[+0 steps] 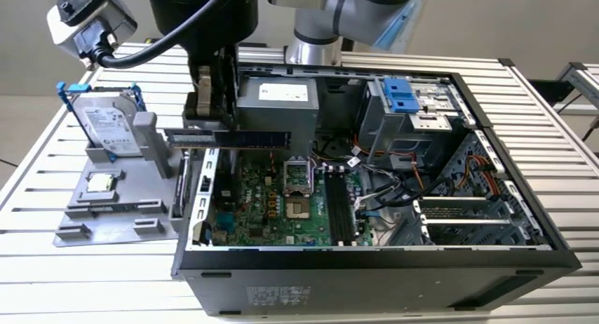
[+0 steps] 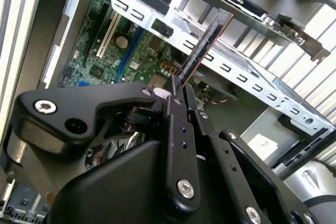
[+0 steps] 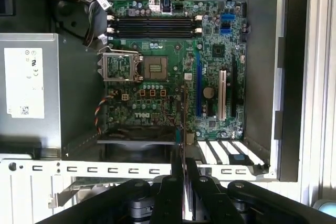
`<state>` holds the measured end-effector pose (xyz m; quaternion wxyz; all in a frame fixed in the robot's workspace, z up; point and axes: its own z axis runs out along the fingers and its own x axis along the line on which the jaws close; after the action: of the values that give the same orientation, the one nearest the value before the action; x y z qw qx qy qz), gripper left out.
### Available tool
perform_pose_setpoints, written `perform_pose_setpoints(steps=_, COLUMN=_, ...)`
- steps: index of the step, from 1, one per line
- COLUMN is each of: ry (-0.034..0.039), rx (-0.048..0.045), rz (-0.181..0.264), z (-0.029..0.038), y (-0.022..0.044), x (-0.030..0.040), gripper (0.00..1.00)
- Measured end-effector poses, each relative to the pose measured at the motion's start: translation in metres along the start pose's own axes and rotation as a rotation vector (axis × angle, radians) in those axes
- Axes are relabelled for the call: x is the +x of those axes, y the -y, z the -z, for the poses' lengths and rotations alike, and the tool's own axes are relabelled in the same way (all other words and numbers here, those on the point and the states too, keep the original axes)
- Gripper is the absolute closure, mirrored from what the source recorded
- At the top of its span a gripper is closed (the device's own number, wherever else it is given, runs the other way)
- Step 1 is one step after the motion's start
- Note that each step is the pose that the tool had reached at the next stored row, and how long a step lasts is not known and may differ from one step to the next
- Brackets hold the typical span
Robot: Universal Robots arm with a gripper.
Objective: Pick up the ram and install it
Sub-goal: 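Pick up the ram and move it above insertion slot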
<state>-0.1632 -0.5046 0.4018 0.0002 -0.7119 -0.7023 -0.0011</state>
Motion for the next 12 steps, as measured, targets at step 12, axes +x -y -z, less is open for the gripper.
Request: perform_pose_setpoints(steps=12, ry=0.0000, rx=-0.0001, rz=0.000, z=0.0000, y=-0.0143, x=0.0002, gripper=1.00)
